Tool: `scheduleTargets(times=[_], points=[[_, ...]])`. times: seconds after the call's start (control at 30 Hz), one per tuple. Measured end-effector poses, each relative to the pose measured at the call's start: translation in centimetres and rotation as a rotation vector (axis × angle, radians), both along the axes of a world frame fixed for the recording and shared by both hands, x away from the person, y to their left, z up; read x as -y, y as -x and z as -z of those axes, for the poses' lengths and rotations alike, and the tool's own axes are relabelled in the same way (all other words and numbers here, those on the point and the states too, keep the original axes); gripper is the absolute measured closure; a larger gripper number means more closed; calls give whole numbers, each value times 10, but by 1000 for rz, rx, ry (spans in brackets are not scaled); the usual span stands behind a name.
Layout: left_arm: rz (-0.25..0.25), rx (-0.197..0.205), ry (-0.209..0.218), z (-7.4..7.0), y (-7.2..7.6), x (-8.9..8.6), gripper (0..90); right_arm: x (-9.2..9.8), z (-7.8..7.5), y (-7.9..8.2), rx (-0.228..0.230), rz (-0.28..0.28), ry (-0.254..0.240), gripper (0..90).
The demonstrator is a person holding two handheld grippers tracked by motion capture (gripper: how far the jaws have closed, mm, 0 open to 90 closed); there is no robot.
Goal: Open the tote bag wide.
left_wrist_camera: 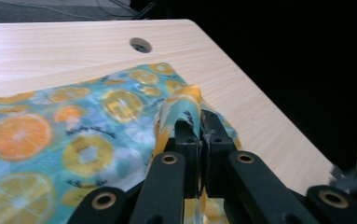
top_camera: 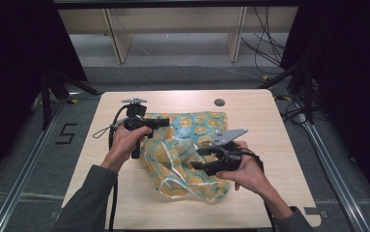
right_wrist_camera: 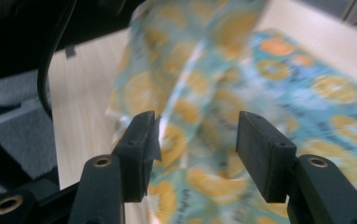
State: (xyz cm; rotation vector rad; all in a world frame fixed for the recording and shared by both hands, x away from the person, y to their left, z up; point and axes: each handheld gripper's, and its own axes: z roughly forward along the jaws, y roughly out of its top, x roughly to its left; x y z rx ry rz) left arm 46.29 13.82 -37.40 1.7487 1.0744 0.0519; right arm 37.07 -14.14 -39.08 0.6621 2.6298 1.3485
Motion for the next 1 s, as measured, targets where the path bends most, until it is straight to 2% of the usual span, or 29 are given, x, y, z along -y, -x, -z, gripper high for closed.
scheduleTargets(times=[0.07, 0.1, 0.17, 0.2, 0.23, 0.27, 0.33, 0.4, 0.47, 0.53, 0.6, 0.63, 0.73, 0.77, 0.8, 0.83, 0.87, 0.9, 0.97, 1.0], points=[[-10, 5, -27, -2, -6, 1, 866, -9, 14, -4, -22, -13, 43, 508], [-16, 6, -29, -3, -6, 2, 865, -14, 23, -7, -17, -38, 60, 509], [-13, 3, -40, -4, -8, 1, 864, -18, 35, -9, -56, -45, 97, 508], [-17, 5, -43, -5, -9, 1, 864, -20, 40, -9, -63, -56, 101, 501], [-23, 8, -52, -5, -9, 1, 863, -22, 43, -7, -89, -77, 96, 486], [-24, 11, -55, -5, -10, 0, 864, -24, 46, -7, -79, -105, 91, 481], [-20, 4, -63, -4, -11, -1, 864, -30, 51, -1, -91, -98, 107, 475], [-25, 4, -69, -3, -11, -1, 864, -34, 54, 0, -78, -128, 149, 476], [-15, 8, -77, -3, -11, -1, 863, -37, 59, 1, -45, -138, 187, 561], [-14, 12, -95, -3, -10, -2, 862, -36, 61, 2, -7, -149, 248, 734], [-13, 11, -93, -2, -11, -3, 861, -32, 60, 0, 23, -132, 269, 871], [-13, 12, -101, -1, -11, -4, 861, -31, 58, -1, 20, -118, 249, 900], [-15, 5, -105, 3, -12, -6, 859, -21, 46, -13, 87, -79, 229, 900], [-15, 4, -105, 5, -12, -6, 859, -16, 42, -17, 66, -58, 204, 900], [-14, 6, -110, 7, -13, -7, 857, -12, 37, -22, 102, -20, 190, 900], [-20, 3, -115, 9, -13, -7, 854, -7, 34, -29, 112, 1, 166, 900], [-18, -3, -121, 12, -13, -7, 852, -2, 29, -36, 114, 37, 159, 900], [-15, -4, -123, 14, -13, -7, 850, 2, 25, -45, 135, 85, 132, 900], [-19, -2, -136, 18, -12, -7, 848, 8, 24, -60, 150, 120, 125, 900], [-11, -6, -145, 20, -12, -7, 844, 11, 24, -67, 144, 161, 125, 900]])
